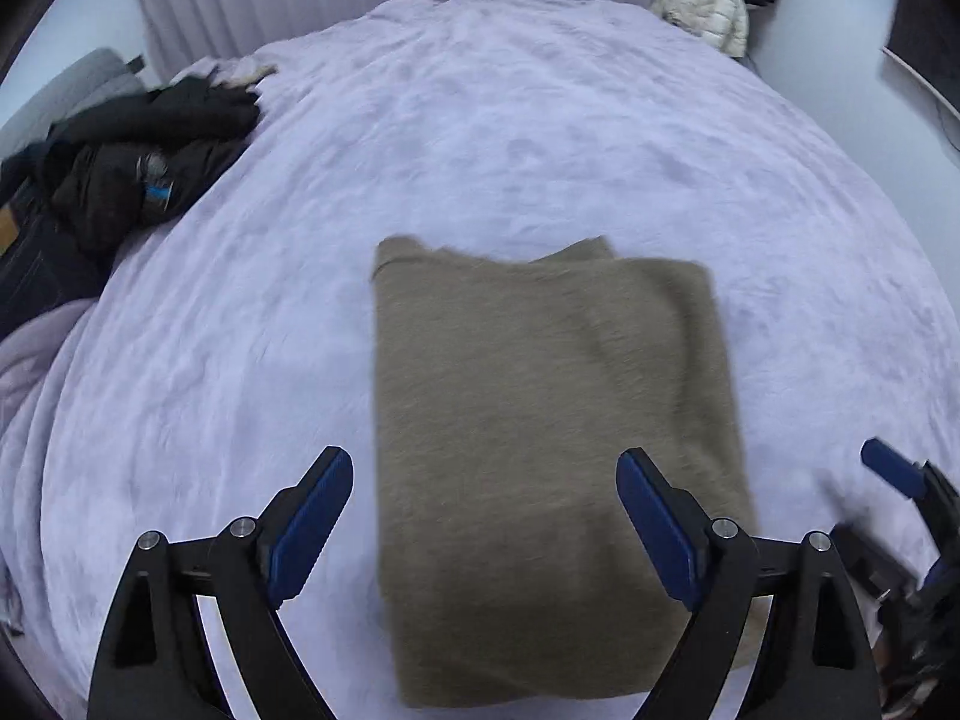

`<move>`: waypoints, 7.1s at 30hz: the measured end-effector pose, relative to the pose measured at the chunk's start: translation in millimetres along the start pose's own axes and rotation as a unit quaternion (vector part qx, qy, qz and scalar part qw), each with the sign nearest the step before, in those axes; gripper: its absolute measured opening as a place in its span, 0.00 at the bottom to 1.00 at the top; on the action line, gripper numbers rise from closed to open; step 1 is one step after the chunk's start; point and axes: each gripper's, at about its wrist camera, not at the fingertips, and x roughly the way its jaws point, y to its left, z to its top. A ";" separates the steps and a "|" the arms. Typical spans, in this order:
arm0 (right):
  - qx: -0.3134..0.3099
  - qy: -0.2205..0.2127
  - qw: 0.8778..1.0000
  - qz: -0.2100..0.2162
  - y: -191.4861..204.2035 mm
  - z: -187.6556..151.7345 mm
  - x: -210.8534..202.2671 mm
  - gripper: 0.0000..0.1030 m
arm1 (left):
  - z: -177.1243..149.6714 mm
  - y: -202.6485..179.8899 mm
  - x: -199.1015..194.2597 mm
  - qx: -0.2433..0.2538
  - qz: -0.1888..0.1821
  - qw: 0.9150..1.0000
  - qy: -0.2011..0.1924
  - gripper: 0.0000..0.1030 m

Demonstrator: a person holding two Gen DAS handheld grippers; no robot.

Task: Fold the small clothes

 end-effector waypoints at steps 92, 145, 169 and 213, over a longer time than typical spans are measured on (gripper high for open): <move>-0.112 0.060 0.991 -0.045 43.0 53.0 64.2 0.77 | -3.0 92.1 53.5 -0.015 -0.039 0.999 -0.025 1.00; 0.006 0.062 0.994 0.094 -22.1 58.4 85.9 0.56 | -68.4 -43.7 19.7 0.057 -0.090 0.993 -0.049 1.00; 0.010 0.077 0.993 0.084 -30.0 96.5 159.3 0.10 | -92.2 -94.4 37.6 0.073 -0.082 0.994 -0.016 1.00; -0.023 0.083 0.986 -0.140 34.9 113.9 136.0 0.88 | 43.4 71.5 83.1 -0.106 -0.106 0.989 0.005 1.00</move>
